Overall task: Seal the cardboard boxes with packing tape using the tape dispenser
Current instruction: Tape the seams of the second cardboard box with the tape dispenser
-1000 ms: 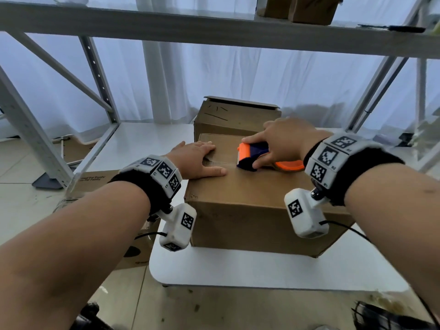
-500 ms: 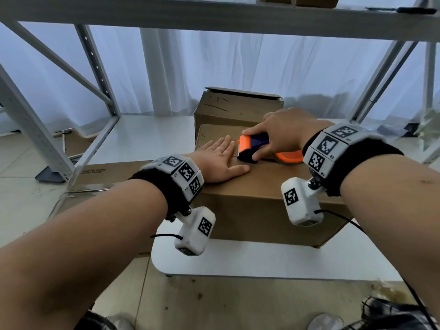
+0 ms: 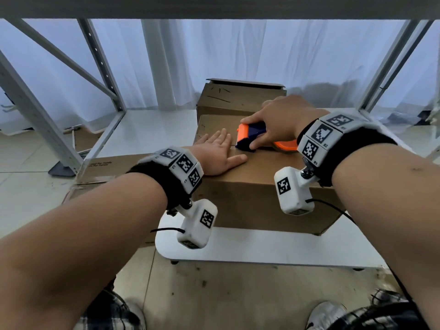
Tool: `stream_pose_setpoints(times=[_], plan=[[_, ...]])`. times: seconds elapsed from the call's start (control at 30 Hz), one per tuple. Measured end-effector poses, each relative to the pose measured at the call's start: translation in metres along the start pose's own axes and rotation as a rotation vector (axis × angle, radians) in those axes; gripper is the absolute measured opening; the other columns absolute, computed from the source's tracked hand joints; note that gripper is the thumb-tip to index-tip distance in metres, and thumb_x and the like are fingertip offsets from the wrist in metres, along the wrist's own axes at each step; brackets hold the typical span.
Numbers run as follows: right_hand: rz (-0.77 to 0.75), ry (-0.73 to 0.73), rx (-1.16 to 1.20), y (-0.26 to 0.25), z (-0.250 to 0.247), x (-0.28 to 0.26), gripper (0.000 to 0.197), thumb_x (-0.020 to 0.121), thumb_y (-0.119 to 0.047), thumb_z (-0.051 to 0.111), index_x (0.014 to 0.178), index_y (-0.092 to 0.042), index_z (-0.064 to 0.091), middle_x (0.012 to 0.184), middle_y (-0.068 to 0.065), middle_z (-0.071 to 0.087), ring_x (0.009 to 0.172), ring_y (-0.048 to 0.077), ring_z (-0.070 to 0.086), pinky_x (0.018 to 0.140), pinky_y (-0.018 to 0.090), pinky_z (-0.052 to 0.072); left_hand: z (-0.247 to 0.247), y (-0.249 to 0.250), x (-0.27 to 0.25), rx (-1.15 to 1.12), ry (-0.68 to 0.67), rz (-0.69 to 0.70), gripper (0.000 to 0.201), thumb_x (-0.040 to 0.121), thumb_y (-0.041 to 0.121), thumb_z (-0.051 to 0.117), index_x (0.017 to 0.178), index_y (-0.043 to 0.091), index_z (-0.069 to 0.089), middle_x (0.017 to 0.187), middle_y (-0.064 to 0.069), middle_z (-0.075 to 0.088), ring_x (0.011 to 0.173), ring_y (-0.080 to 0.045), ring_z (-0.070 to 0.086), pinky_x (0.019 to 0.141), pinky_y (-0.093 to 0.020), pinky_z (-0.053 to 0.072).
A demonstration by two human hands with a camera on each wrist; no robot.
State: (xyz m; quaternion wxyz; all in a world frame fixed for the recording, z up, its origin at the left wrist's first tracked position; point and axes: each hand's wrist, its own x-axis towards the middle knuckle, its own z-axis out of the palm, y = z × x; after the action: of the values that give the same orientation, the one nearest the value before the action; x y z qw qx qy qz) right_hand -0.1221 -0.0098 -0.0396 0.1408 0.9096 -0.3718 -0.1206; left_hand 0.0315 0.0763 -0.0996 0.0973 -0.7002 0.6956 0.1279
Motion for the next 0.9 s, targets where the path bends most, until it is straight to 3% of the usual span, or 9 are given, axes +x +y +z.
stream_pose_setpoints(times=[0.13,0.57,0.7,0.77,0.9], plan=[[0.005,0.009,-0.01,-0.001,-0.001,-0.003,0.075,0.075,-0.08,0.048,0.142,-0.051,0.03,0.128,0.002,0.051,0.117,0.027,0.048,0.085,0.036,0.037,0.001,-0.006,-0.001,-0.024,0.028,0.008,0.08,0.094,0.064,0.018,0.152,0.014,-0.003,0.16,-0.003,-0.007,0.147,-0.014,-0.006,0.119,-0.035,-0.003],[-0.07,0.047,0.005,-0.051,-0.027,0.018,0.073,0.077,-0.077,0.049,0.142,-0.049,0.032,0.133,0.001,0.051,0.121,0.027,0.048,0.093,0.04,0.038,0.007,-0.066,-0.03,-0.061,0.024,-0.085,0.073,0.094,0.065,0.016,0.152,0.025,-0.004,0.159,0.007,-0.01,0.146,-0.009,-0.009,0.116,-0.041,-0.011],[-0.066,0.041,0.025,-0.05,-0.026,0.021,0.072,0.077,-0.076,0.05,0.142,-0.05,0.032,0.131,0.0,0.052,0.12,0.026,0.048,0.091,0.04,0.037,0.004,-0.07,-0.025,-0.032,0.115,-0.087,0.071,0.093,0.066,0.022,0.152,0.028,0.009,0.159,0.006,0.009,0.146,-0.016,0.006,0.117,-0.045,0.0],[-0.066,0.045,0.026,-0.047,-0.025,0.021,0.071,0.077,-0.076,0.05,0.141,-0.05,0.033,0.129,-0.001,0.053,0.118,0.025,0.049,0.09,0.039,0.036,-0.001,-0.069,-0.015,0.018,0.163,-0.064,0.075,0.09,0.069,0.026,0.152,0.027,0.013,0.157,0.004,0.016,0.145,-0.019,0.013,0.115,-0.045,0.005],[-0.079,0.035,0.015,-0.047,-0.025,0.023,0.071,0.077,-0.075,0.051,0.141,-0.049,0.034,0.129,-0.002,0.053,0.119,0.024,0.048,0.09,0.039,0.036,0.0,-0.071,-0.002,-0.043,0.158,0.04,0.081,0.087,0.07,0.032,0.153,0.027,0.011,0.16,0.004,0.011,0.147,-0.015,0.006,0.117,-0.042,-0.001]])
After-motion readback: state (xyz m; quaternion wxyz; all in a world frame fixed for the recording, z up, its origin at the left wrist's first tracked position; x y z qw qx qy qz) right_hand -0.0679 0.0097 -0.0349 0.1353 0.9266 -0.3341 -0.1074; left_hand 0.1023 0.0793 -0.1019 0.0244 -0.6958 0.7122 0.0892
